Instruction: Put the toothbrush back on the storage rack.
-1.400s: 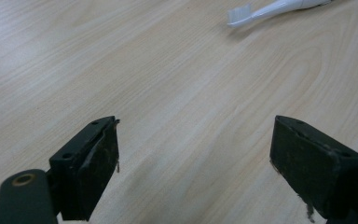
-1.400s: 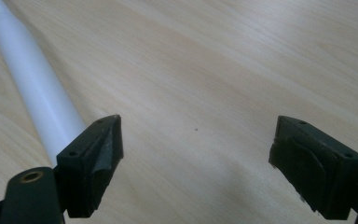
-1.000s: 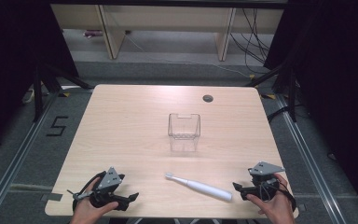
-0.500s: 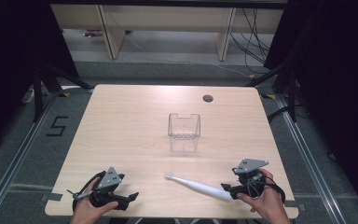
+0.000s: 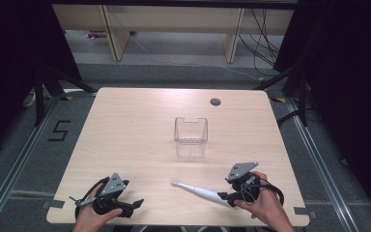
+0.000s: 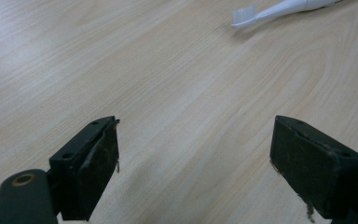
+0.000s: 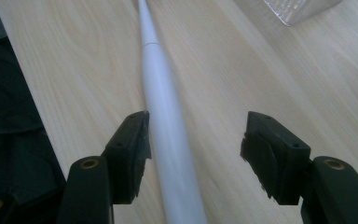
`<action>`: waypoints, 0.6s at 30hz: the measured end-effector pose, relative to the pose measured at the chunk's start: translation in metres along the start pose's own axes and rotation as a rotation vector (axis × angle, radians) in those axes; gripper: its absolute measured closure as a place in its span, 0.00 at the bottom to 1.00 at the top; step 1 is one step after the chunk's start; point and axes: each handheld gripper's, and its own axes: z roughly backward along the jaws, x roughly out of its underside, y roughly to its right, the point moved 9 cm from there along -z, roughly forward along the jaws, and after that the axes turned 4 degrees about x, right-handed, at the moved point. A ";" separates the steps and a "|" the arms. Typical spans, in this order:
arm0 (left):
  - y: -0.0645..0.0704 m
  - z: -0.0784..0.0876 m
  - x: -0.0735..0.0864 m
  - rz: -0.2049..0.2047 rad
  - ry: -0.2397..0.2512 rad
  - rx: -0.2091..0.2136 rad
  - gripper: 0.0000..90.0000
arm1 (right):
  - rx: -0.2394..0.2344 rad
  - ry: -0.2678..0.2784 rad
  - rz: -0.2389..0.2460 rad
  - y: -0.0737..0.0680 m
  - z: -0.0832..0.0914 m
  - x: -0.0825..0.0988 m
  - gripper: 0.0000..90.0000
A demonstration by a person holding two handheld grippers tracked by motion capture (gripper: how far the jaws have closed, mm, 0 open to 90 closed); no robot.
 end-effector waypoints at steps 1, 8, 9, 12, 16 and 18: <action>-0.001 0.000 0.000 0.001 -0.002 -0.004 0.16 | 0.004 -0.008 -0.013 -0.002 0.000 -0.002 0.47; 0.000 0.000 0.000 0.001 -0.002 -0.001 0.16 | -0.022 -0.030 0.050 -0.008 -0.006 -0.009 0.48; -0.001 0.000 0.000 0.002 -0.002 -0.012 0.16 | -0.037 -0.039 0.053 -0.012 -0.009 -0.011 0.48; 0.000 0.000 0.000 -0.002 -0.002 0.003 0.16 | -0.037 -0.059 0.048 -0.014 -0.012 -0.013 0.48; 0.000 0.000 0.000 0.000 0.001 -0.001 0.16 | -0.048 -0.074 0.064 -0.016 -0.015 -0.016 0.48; 0.000 0.000 0.000 0.002 0.001 0.000 0.16 | -0.066 -0.086 0.090 -0.019 -0.019 -0.019 0.48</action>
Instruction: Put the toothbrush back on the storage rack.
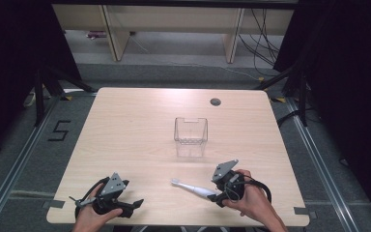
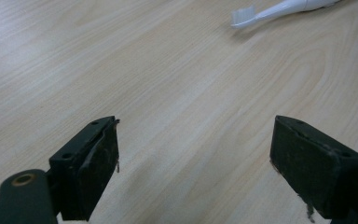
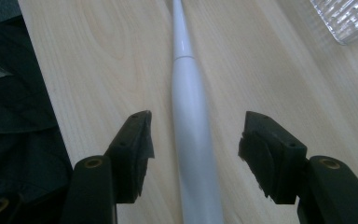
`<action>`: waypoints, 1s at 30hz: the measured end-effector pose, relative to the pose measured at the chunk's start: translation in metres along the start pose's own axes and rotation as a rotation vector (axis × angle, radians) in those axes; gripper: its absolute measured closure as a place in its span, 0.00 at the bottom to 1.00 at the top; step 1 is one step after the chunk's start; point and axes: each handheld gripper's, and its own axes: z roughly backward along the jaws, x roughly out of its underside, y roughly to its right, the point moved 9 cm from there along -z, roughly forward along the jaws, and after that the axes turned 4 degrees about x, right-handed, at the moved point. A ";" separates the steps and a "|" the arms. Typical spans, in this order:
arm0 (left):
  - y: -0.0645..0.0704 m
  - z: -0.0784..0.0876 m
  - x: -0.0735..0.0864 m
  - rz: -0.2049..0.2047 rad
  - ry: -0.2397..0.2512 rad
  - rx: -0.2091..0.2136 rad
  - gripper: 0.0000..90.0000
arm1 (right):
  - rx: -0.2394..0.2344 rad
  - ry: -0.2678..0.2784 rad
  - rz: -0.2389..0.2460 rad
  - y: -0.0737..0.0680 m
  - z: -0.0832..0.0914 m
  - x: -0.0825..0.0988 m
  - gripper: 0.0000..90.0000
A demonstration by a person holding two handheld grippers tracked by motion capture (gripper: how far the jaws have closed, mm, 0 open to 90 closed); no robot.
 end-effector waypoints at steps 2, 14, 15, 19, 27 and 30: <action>-0.001 0.000 0.000 -0.004 -0.002 -0.003 0.16 | -0.001 -0.024 -0.011 -0.002 -0.001 -0.001 0.48; 0.001 0.000 -0.001 0.004 0.006 0.002 0.16 | -0.027 -0.081 0.048 -0.007 -0.012 -0.007 0.50; 0.001 0.000 -0.001 0.003 0.007 0.002 0.16 | -0.020 -0.088 0.057 -0.006 -0.015 -0.008 0.51; -0.001 0.000 0.000 -0.007 -0.006 -0.006 0.16 | -0.028 -0.114 0.066 -0.006 -0.018 -0.009 0.53; 0.001 0.000 -0.001 0.008 0.010 0.003 0.16 | -0.044 -0.199 0.091 -0.009 -0.029 -0.009 0.58; 0.001 0.000 -0.001 0.004 0.008 0.003 0.16 | -0.039 -0.207 0.109 -0.008 -0.032 -0.010 0.59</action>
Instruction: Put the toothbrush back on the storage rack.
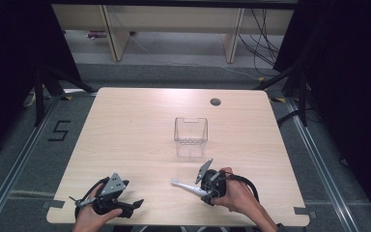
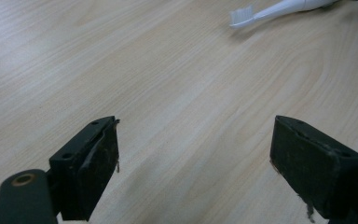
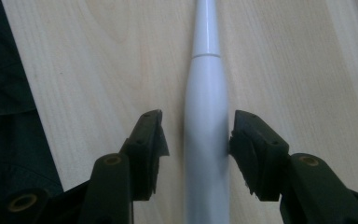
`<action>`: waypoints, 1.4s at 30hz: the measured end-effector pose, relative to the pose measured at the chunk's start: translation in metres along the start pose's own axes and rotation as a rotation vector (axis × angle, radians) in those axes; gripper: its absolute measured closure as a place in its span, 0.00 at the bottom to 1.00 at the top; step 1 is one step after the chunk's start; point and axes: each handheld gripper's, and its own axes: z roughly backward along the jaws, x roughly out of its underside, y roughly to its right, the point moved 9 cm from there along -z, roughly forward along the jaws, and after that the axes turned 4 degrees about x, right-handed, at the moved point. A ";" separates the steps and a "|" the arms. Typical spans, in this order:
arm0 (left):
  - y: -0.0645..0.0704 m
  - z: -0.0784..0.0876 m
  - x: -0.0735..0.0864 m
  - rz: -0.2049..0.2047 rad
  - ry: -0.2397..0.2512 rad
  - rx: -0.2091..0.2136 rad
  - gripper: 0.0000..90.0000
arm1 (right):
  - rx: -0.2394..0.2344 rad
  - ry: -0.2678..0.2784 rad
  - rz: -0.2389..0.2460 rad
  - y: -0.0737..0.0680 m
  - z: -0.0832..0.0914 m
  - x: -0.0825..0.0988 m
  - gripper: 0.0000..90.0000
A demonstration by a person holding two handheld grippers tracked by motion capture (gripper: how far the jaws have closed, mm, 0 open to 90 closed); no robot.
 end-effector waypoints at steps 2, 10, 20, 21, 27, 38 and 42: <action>-0.001 0.001 0.000 -0.006 -0.005 -0.001 0.16 | 0.010 -0.020 -0.019 0.001 0.000 0.001 0.61; 0.000 0.000 0.000 0.000 0.000 0.000 0.16 | 0.002 -0.044 -0.014 0.002 -0.004 -0.001 0.65; 0.000 0.001 0.000 -0.011 -0.007 0.002 0.16 | -0.002 -0.127 -0.002 0.004 -0.010 0.000 0.69; 0.000 0.000 0.000 0.002 0.002 0.000 0.16 | -0.006 -0.135 -0.002 0.004 -0.010 0.000 0.70; -0.001 0.001 0.000 -0.014 -0.010 -0.004 0.16 | -0.006 -0.176 0.011 0.003 -0.012 0.001 0.71; -0.001 0.001 0.000 -0.017 -0.012 -0.003 0.16 | -0.022 -0.211 0.065 0.006 -0.015 -0.002 0.73; -0.001 0.001 0.000 -0.014 -0.010 -0.004 0.16 | -0.023 -0.218 0.085 0.007 -0.015 -0.003 0.74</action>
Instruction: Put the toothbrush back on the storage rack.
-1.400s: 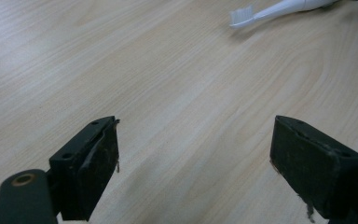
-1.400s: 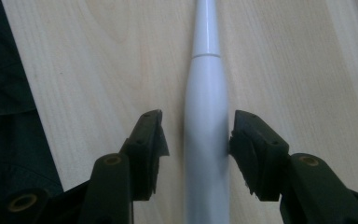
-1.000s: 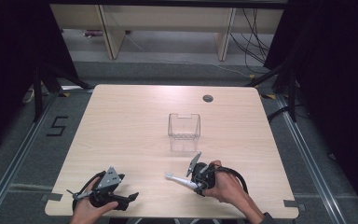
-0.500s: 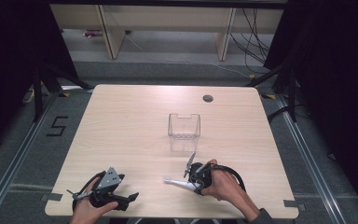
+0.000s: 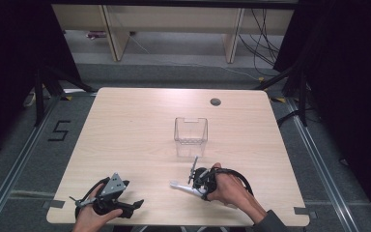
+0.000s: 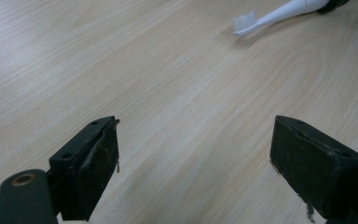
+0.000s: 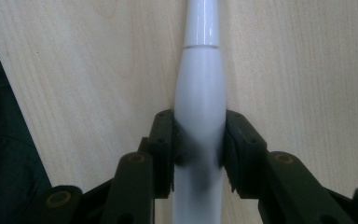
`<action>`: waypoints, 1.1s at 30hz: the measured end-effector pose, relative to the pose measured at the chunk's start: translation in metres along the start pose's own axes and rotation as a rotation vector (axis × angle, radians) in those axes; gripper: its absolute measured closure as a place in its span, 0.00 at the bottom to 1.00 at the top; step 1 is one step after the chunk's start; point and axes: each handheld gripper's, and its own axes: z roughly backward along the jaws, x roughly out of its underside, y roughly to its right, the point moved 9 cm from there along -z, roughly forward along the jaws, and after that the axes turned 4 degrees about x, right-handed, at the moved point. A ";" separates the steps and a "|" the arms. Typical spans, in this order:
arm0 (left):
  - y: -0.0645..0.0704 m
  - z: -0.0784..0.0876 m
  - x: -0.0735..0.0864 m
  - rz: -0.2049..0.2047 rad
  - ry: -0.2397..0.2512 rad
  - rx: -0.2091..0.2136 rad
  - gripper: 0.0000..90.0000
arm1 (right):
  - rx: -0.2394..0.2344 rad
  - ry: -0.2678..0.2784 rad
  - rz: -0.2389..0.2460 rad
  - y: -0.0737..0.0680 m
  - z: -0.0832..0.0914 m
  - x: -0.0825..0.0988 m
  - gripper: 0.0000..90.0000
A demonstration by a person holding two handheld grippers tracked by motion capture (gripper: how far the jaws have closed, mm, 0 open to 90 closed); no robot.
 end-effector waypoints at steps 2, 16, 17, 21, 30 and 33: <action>0.001 0.000 0.000 0.000 -0.001 0.010 0.16 | 0.001 0.001 -0.001 0.001 0.000 0.000 0.74; 0.000 0.000 0.000 0.006 0.005 0.001 0.16 | 0.015 0.097 -0.078 0.006 0.013 0.007 0.74; 0.001 0.000 0.000 0.005 0.002 0.006 0.16 | 0.014 0.113 -0.077 0.008 0.016 0.008 0.74; 0.001 -0.001 0.000 0.008 0.006 0.004 0.16 | -0.011 0.209 -0.146 0.009 0.031 0.014 0.74; 0.000 -0.001 0.000 0.007 0.002 -0.001 0.16 | -0.004 0.364 -0.162 0.020 0.055 0.021 0.74; -0.001 0.000 0.001 0.000 -0.005 -0.006 0.16 | 0.014 0.401 -0.184 0.027 0.062 0.025 0.74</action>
